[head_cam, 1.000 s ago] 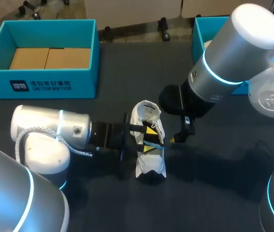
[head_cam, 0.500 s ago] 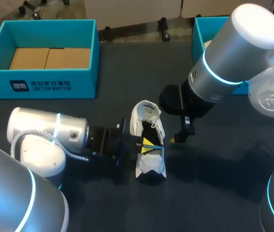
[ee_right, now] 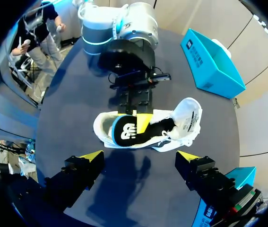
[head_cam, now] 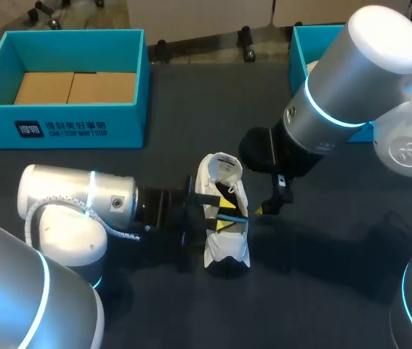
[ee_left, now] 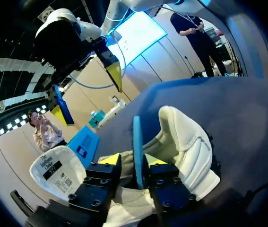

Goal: Take the shoe out of the shoebox, open the shoe tongue, remove and reinsert the insole, then place the shoe into the shoebox

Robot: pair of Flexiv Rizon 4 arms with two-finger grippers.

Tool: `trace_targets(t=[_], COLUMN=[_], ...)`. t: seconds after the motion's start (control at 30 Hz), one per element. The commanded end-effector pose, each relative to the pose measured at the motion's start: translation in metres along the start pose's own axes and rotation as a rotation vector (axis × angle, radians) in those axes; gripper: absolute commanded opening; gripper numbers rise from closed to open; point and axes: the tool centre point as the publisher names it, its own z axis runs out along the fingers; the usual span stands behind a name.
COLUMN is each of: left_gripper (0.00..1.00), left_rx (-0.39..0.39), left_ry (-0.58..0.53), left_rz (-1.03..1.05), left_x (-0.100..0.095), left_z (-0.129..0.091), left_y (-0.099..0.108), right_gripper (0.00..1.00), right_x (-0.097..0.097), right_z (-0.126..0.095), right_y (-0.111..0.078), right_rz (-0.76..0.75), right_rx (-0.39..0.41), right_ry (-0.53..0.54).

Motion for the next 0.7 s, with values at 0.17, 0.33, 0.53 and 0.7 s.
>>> trace_targets(t=[0.17,0.33,0.53,0.7], left_gripper=[0.33,0.0,0.0,0.0], left_rx=[0.033,0.034,0.005,-0.026], left_ry=[-0.01,0.015,0.056,0.061], left_rz=[0.0,0.007,0.039,0.044], left_x=[0.01,0.013,0.015,0.013], left_z=[-0.01,-0.004,0.006,0.01], left_y=[-0.014,-0.011,0.005,0.015], right_gripper=[1.0,1.0,1.0,1.0], right_x=[0.001,0.001,0.001,0.001], right_z=[0.002,0.002,0.002,0.002], right_y=[0.0,0.0,0.0,0.0], right_rz=[0.001,0.001,0.001,0.001], right_rx=[0.002,0.002,0.002,0.002], right_ry=[-0.003,-0.003,-0.003,-0.003])
